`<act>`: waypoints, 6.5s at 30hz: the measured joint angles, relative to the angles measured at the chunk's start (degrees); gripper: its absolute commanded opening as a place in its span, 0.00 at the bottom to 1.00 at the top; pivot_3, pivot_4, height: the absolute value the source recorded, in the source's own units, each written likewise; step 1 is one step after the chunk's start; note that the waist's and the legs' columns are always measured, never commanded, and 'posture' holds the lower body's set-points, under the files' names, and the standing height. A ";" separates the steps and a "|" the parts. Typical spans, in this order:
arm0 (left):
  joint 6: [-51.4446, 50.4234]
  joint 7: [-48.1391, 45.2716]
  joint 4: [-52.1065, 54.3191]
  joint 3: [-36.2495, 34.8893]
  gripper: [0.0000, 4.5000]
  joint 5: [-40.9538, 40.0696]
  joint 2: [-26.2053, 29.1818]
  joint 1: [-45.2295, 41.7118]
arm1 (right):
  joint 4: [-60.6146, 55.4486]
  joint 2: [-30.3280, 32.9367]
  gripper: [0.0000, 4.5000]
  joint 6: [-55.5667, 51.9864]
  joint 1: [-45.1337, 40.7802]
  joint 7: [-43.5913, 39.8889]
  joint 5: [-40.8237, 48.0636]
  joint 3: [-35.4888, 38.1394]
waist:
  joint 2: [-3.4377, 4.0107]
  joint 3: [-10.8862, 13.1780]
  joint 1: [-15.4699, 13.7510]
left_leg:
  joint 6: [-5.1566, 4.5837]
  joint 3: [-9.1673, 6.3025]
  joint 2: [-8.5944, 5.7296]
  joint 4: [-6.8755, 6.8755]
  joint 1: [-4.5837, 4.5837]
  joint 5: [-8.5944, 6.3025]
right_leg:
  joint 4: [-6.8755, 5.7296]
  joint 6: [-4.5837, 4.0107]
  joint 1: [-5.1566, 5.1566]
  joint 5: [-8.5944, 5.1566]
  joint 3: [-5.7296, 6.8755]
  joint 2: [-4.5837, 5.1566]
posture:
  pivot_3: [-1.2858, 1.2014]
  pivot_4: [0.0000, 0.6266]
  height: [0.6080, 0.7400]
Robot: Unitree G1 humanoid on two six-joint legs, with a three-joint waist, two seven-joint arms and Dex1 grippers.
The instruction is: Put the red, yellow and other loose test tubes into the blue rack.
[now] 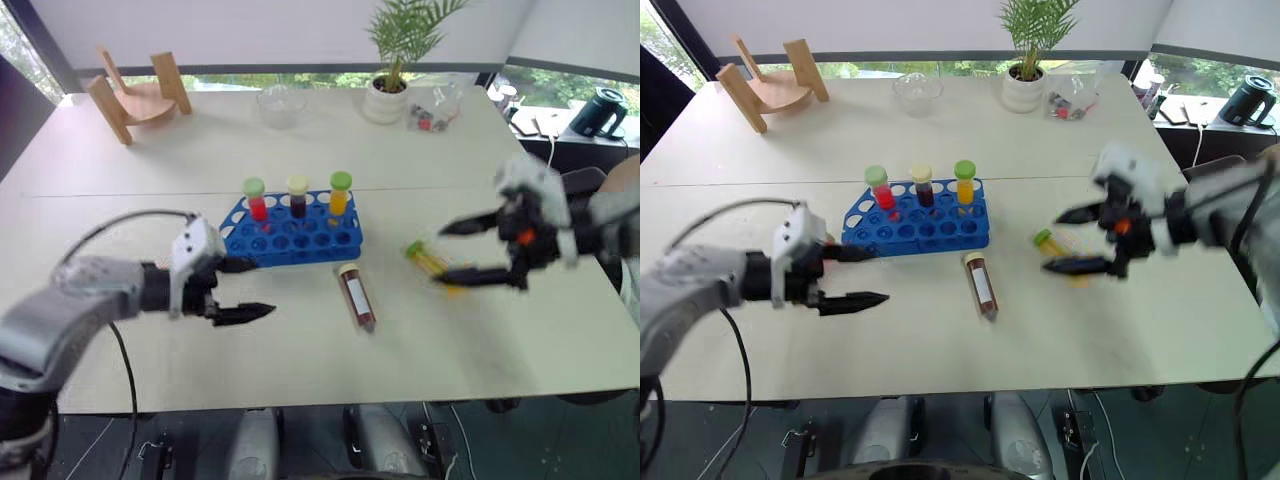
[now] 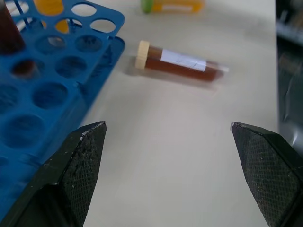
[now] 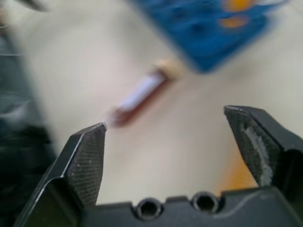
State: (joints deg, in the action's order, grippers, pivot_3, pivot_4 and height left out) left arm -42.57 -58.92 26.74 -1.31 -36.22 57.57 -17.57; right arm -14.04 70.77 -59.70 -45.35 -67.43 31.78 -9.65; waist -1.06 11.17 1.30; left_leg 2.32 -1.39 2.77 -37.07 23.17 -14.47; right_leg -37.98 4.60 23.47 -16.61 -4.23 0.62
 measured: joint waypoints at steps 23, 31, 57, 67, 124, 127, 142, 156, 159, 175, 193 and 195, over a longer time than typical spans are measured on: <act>5.72 2.88 3.12 9.51 1.00 15.35 -2.06 -2.53 | 36.45 -19.16 0.43 3.81 -17.57 -12.44 -32.75 -35.16 | 0.09 0.03 -0.38 | -0.09 0.07 -0.03 -0.33 1.06 -0.04 | -0.44 0.43 1.10 0.21 -0.06 0.01 | 0.52 0.24 1.00; 6.61 2.05 0.76 9.17 1.00 16.11 -1.58 -2.28 | 36.42 -21.40 0.18 3.77 -14.76 -10.67 -34.11 -29.21 | 0.02 0.00 0.13 | -0.09 0.08 -0.01 -0.36 0.74 -0.04 | -0.50 0.42 0.84 0.22 -0.09 -0.02 | 0.52 0.24 1.00; 3.92 -7.46 -14.39 0.41 1.00 10.39 3.06 -5.96 | 8.69 -64.17 0.18 41.90 21.66 35.37 -17.57 8.07 | -0.02 -0.01 1.42 | 0.42 -0.14 -0.03 -0.01 0.36 0.25 | -1.29 0.23 0.83 0.01 -0.04 -0.10 | 0.52 0.24 1.00; 2.87 -6.09 -12.61 0.41 1.00 10.47 3.05 -4.42 | 13.13 -62.95 0.18 47.37 21.01 34.10 -18.38 5.77 | -0.02 -0.02 1.36 | 0.42 -0.13 -0.04 -0.05 0.34 0.25 | -1.29 0.23 0.81 0.01 -0.05 -0.08 | 0.52 0.24 1.00; 5.77 4.60 1.85 5.01 1.00 16.87 -3.87 3.10 | 23.66 -39.00 0.62 -32.30 -17.88 44.65 19.62 -20.96 | -0.09 -0.02 1.42 | 0.26 -0.11 -0.01 -0.06 0.39 0.17 | -1.23 0.14 0.86 -0.05 -0.06 -0.08 | 0.52 0.24 1.00; 5.76 5.18 1.86 5.01 1.00 16.90 -4.18 3.12 | 20.99 -38.56 0.29 -32.00 -15.55 46.75 22.49 -20.47 | -0.10 -0.04 1.39 | 0.26 -0.12 -0.01 -0.05 0.38 0.17 | -1.22 0.14 0.85 -0.05 -0.06 -0.08 | 0.52 0.24 1.00; 6.15 2.77 -3.33 0.49 1.00 15.40 -2.45 4.54 | 1.26 -20.61 0.18 -3.45 -6.02 19.91 14.22 -17.06 | -0.11 -0.01 0.30 | 0.25 -0.02 0.05 -0.02 0.40 0.16 | -0.99 0.18 0.86 -0.06 -0.06 -0.12 | 0.52 0.24 1.00; 8.23 -6.77 -24.26 -6.10 1.00 12.22 2.89 -3.43 | 1.90 -63.49 0.18 37.90 13.08 44.99 -7.94 -7.26 | -0.12 -0.02 1.41 | 0.29 -0.07 0.04 0.00 0.43 0.18 | -1.18 0.13 0.93 -0.04 -0.04 -0.11 | 0.52 0.24 1.00; 8.23 -7.20 -24.77 -5.50 1.00 13.02 2.99 -4.63 | 7.74 -68.58 0.18 45.35 15.12 47.71 -15.00 -10.83 | -0.13 -0.02 1.36 | 0.30 -0.08 0.05 0.01 0.42 0.19 | -1.20 0.13 0.93 -0.04 -0.04 -0.12 | 0.52 0.24 1.00; 7.79 -6.27 -23.67 -4.68 1.00 13.16 2.98 -4.00 | 15.78 -69.64 0.18 55.13 17.05 48.01 -25.67 -9.29 | -0.13 -0.02 1.35 | 0.36 -0.10 0.05 0.01 0.42 0.22 | -1.23 0.13 0.92 -0.04 -0.03 -0.11 | 0.52 0.24 1.00; 7.69 -5.57 -23.59 -3.46 1.00 13.30 1.66 -5.21 | 15.77 -69.85 0.18 58.46 20.31 48.58 -30.99 -9.16 | -0.15 -0.03 1.36 | 0.36 -0.11 0.04 -0.01 0.34 0.22 | -1.27 0.13 0.84 -0.04 -0.03 -0.11 | 0.52 0.24 1.00; 7.81 -5.49 -23.62 -3.41 1.00 13.49 1.63 -5.21 | 15.77 -70.28 0.18 58.61 20.54 48.53 -31.27 -9.63 | -0.15 -0.03 1.37 | 0.36 -0.11 0.04 -0.01 0.33 0.22 | -1.27 0.13 0.84 -0.04 -0.03 -0.11 | 0.52 0.24 1.00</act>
State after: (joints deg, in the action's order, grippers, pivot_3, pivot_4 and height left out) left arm -34.76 -64.41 3.12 -4.72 -22.73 59.21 -22.78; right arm 1.73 0.50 -1.09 -24.81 -18.91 0.50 -19.28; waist -1.21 11.13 2.66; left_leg 2.68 -1.50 2.81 -37.07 23.50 -14.25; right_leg -39.25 4.73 24.31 -16.65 -4.26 0.51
